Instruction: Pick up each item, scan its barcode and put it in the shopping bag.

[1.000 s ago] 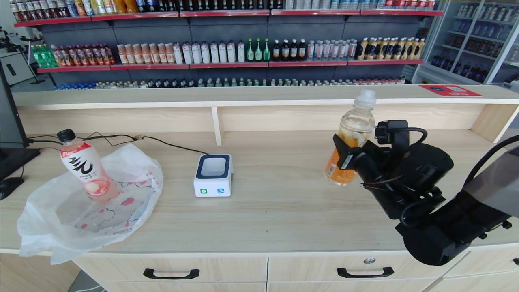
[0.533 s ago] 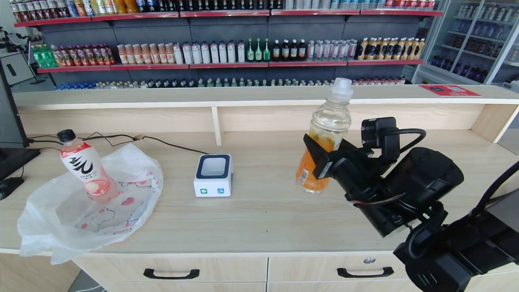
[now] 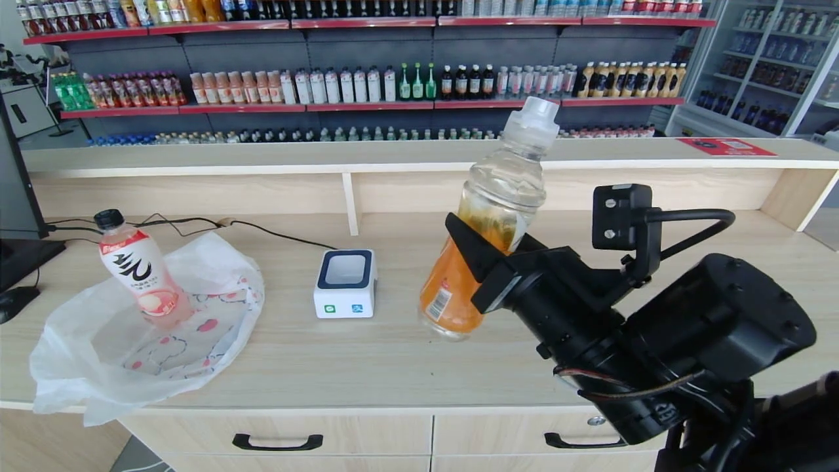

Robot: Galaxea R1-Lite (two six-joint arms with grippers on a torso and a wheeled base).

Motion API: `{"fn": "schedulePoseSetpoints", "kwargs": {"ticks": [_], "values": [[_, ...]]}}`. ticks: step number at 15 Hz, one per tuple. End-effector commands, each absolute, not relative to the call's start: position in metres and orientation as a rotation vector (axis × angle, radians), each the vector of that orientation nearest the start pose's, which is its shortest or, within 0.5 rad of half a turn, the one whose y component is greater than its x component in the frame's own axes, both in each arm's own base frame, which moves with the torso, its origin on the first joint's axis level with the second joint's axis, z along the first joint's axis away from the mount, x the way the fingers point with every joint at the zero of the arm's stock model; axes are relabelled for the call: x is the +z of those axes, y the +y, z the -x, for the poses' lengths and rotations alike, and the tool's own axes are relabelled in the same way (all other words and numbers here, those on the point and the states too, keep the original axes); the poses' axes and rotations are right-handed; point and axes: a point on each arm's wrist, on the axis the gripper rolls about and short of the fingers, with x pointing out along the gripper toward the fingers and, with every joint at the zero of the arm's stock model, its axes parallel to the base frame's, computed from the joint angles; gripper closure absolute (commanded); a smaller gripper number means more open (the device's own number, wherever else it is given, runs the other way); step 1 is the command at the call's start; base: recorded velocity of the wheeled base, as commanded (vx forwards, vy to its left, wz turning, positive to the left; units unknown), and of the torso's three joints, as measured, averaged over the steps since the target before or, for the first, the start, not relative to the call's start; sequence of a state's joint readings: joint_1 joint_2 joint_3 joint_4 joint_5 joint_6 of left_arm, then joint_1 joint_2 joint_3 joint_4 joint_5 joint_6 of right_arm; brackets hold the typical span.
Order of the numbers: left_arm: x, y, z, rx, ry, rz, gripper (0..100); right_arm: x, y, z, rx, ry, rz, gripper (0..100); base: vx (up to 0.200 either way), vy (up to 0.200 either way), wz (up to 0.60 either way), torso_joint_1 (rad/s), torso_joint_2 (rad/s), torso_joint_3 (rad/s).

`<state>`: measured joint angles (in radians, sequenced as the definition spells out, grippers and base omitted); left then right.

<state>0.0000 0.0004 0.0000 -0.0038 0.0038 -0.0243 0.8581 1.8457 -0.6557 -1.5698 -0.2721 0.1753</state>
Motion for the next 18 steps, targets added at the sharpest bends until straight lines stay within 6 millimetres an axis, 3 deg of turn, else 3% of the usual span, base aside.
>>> {"fn": "schedulePoseSetpoints", "kwargs": {"ticks": [1,3,7,14,18], "values": [[0.076,0.000,0.023,0.005,-0.005,0.025,0,0.201,0.227,-0.201,0.625,-0.281,-0.439,100,0.000,0.000,0.00,0.000,0.00,0.000],[0.076,0.000,0.023,0.005,-0.003,0.025,0,0.207,0.225,-0.195,0.647,-0.278,-0.501,100,0.000,0.000,0.00,0.000,0.00,0.000],[0.076,0.000,0.023,0.005,-0.003,0.025,0,0.203,0.236,-0.148,0.809,-0.168,-0.619,100,0.000,0.000,0.00,0.000,0.00,0.000],[0.076,0.000,0.023,0.005,-0.003,0.021,0,0.220,0.222,-0.145,0.833,-0.147,-0.841,100,0.000,0.000,0.00,0.000,0.00,0.000],[0.076,0.000,0.023,0.005,-0.003,0.021,0,0.234,0.224,-0.146,0.849,-0.186,-0.897,100,0.000,0.000,0.00,0.000,0.00,0.000]]}}
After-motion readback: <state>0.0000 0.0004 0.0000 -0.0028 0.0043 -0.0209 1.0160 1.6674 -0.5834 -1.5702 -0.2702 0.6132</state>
